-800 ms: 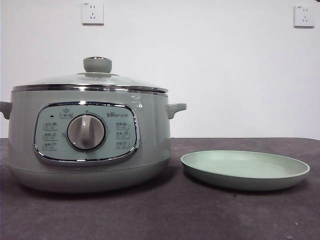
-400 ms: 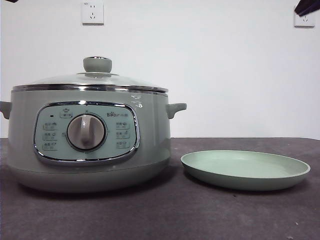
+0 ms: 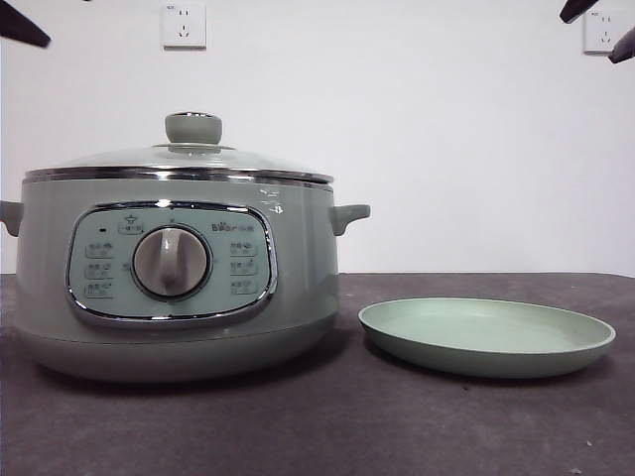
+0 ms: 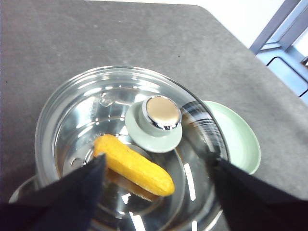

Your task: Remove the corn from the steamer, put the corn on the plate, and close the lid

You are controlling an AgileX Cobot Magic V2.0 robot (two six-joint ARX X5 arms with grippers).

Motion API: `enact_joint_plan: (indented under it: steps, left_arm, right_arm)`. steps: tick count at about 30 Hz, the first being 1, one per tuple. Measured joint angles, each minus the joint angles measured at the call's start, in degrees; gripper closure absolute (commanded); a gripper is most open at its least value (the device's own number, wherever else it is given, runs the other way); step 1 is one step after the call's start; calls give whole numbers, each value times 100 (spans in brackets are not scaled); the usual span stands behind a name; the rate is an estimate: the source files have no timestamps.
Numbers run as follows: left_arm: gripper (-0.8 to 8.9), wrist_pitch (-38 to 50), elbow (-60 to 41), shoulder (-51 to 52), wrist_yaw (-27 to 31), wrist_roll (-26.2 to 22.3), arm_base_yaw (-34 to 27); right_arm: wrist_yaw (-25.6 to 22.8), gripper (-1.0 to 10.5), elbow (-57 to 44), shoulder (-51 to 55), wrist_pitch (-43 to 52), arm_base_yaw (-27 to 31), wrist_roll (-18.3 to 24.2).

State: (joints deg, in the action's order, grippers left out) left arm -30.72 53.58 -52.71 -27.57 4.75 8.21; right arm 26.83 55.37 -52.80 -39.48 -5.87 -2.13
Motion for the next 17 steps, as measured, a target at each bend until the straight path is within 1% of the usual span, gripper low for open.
enact_joint_plan:
  steps: [3,6,10,12,17]
  left_arm:
    - [405,286,4,-208,365,0,348]
    - [404,315,166,-476,798,2,693]
    - [405,343,592,-901,1207,-2,1091]
    - [405,343,824,-1143,1375,-7,1274]
    - [405,319,1202,-1762,1550,-11,1550]
  right_arm:
    - [-2,657,0,0,0,0,0]
    - [0,658,0,0,0,0,0]
    - [0,658,0,0,0,0,0]
    - [0,658,0,0,0,0,0]
    - [0,658,0,0,-9,0,0]
